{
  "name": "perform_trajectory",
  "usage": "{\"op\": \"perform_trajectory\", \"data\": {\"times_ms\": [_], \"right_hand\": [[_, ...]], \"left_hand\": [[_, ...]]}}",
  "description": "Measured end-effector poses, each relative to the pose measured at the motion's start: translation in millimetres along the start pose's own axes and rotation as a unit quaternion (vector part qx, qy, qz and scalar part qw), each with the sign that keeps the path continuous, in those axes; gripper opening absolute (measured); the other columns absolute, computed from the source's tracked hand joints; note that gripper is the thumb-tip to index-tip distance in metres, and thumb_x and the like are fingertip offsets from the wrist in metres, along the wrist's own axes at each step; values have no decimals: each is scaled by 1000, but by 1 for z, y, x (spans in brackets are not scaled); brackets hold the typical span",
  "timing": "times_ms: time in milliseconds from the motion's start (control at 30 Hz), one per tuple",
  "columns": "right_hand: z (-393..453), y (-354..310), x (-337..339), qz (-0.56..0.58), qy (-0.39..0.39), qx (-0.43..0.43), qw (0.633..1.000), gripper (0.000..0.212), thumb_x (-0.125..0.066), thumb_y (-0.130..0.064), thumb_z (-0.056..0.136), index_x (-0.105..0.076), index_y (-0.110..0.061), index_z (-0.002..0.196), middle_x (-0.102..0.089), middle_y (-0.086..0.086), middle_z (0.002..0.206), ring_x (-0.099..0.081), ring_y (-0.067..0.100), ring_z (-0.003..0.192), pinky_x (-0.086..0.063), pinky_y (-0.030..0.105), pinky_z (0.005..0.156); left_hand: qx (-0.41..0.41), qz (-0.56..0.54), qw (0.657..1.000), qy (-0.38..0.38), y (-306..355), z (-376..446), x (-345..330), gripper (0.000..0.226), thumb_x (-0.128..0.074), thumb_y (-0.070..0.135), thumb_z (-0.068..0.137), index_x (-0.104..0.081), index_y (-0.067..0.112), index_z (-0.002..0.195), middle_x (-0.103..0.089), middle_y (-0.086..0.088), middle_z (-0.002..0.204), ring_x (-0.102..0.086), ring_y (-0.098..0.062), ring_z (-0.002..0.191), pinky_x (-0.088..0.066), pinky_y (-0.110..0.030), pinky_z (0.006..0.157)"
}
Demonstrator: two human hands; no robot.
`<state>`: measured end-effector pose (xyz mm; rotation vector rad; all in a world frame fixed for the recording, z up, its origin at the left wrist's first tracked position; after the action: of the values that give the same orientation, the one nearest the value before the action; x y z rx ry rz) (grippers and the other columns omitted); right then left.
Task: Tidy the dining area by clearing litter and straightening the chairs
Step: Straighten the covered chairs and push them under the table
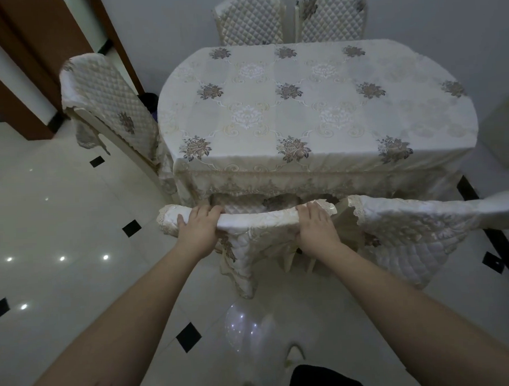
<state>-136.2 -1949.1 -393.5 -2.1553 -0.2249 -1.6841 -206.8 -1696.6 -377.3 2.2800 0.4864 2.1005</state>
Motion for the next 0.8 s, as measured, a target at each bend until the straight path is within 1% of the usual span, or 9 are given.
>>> {"op": "perform_trajectory", "data": {"times_ms": [67, 133, 233, 300, 400, 467, 567, 667, 800], "right_hand": [[1, 0, -1, 0, -22, 9, 1000, 69, -47, -16, 87, -14, -10, 147, -14, 21, 154, -7, 35, 144, -9, 45, 118], [3, 2, -2, 7, -65, 6, 998, 69, -47, -20, 89, -13, -10, 148, -13, 21, 155, -6, 35, 144, -9, 45, 118], [10, -2, 5, -16, -124, 12, 992, 69, -48, -31, 91, -16, -9, 148, -19, 20, 153, -16, 34, 142, -16, 42, 117], [13, -15, 13, -8, -152, 33, 988, 68, -48, -29, 91, -18, -10, 149, -23, 17, 153, -23, 33, 139, -23, 39, 114], [15, -48, 24, 59, -178, 78, 979, 70, -47, -21, 93, -10, -17, 152, -15, 9, 158, -20, 28, 143, -23, 38, 115], [20, -71, 32, 81, -173, 98, 977, 70, -45, -16, 92, -10, -20, 152, -14, 6, 159, -21, 26, 143, -24, 39, 115], [30, -100, 43, 86, -145, 109, 980, 67, -46, -21, 92, -16, -19, 151, -21, 7, 156, -28, 25, 140, -28, 37, 112], [41, -137, 42, 75, -131, 112, 982, 64, -45, -26, 94, -18, -17, 151, -23, 8, 155, -30, 25, 139, -30, 36, 111], [62, -202, 36, 56, -107, 124, 985, 62, -45, -28, 94, -22, -15, 150, -29, 12, 152, -33, 27, 136, -32, 37, 109]], "left_hand": [[3, -1, 1000, -8, 2, -3, 1, 42, -59, 35, 89, -44, 31, 127, -43, 2, 135, -30, -23, 132, -17, -67, 107], [0, 7, 1000, -25, 2, -7, 1, 47, -59, 38, 89, -41, 30, 131, -40, 1, 138, -26, -23, 135, -17, -67, 108], [-12, 29, 997, -66, -1, -13, 1, 62, -57, 45, 88, -30, 31, 142, -29, 2, 148, -20, -21, 141, -19, -63, 110], [-6, 28, 997, -74, -8, -19, 5, 66, -56, 46, 88, -26, 31, 144, -25, 3, 152, -19, -19, 142, -20, -58, 112], [7, 13, 998, -59, -21, -26, 15, 67, -57, 48, 87, -28, 29, 145, -26, 2, 153, -20, -18, 142, -20, -52, 112], [22, 7, 999, -49, -37, -29, 22, 67, -54, 49, 88, -27, 28, 145, -26, 2, 154, -20, -19, 142, -19, -49, 113], [36, 9, 998, -43, -62, -32, 32, 65, -48, 52, 91, -24, 29, 147, -24, 2, 156, -21, -19, 143, -20, -45, 114], [35, 15, 999, -11, -93, -36, 49, 60, -45, 49, 94, -24, 30, 147, -26, 3, 154, -23, -20, 142, -21, -41, 112], [36, 5, 998, 46, -153, -41, 74, 59, -48, 44, 94, -29, 28, 147, -30, 1, 153, -25, -18, 141, -19, -38, 112]]}}
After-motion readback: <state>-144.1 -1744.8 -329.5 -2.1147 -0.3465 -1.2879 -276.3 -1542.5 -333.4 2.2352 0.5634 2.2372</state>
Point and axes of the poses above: each hand's wrist, its own z-axis towards the middle knuckle, its own x-axis out of the back of the hand, y = z × x, the point moved 7 cm from there along z, towards the middle knuckle
